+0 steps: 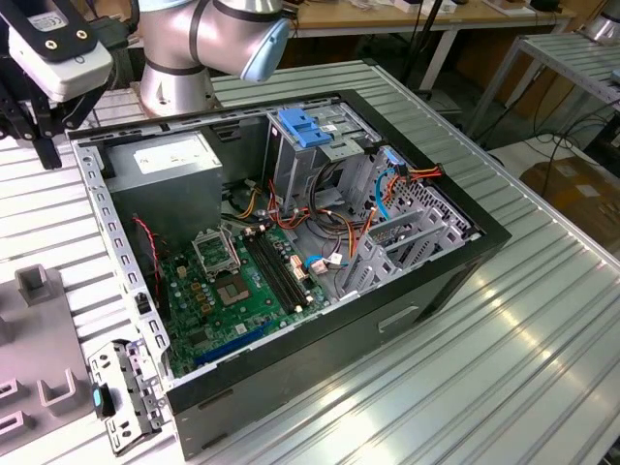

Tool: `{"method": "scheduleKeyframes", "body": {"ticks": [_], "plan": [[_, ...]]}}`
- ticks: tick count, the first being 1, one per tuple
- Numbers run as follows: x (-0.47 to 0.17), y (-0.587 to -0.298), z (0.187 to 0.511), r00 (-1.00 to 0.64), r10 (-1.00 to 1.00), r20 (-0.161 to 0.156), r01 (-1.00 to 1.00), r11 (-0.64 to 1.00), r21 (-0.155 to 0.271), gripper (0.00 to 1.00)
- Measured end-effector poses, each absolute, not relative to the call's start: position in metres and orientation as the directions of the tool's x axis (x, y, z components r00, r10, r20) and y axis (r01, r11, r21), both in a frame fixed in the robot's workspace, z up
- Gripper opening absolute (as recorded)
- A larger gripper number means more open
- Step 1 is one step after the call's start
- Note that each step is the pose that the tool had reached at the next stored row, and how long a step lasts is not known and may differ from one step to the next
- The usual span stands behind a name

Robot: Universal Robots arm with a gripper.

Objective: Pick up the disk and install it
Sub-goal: 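Reach for the disk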

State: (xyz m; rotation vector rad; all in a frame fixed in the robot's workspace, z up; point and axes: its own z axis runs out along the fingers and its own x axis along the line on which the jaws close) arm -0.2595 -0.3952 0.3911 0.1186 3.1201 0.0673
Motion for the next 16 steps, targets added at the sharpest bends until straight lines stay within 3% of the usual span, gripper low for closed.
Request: {"method": "scheduleKeyframes", "body": {"ticks": [16], "plan": [[-0.285,-0.394,0.391,-0.997,0.076,-0.017,0.075,0.996,0.044,0.11]]}}
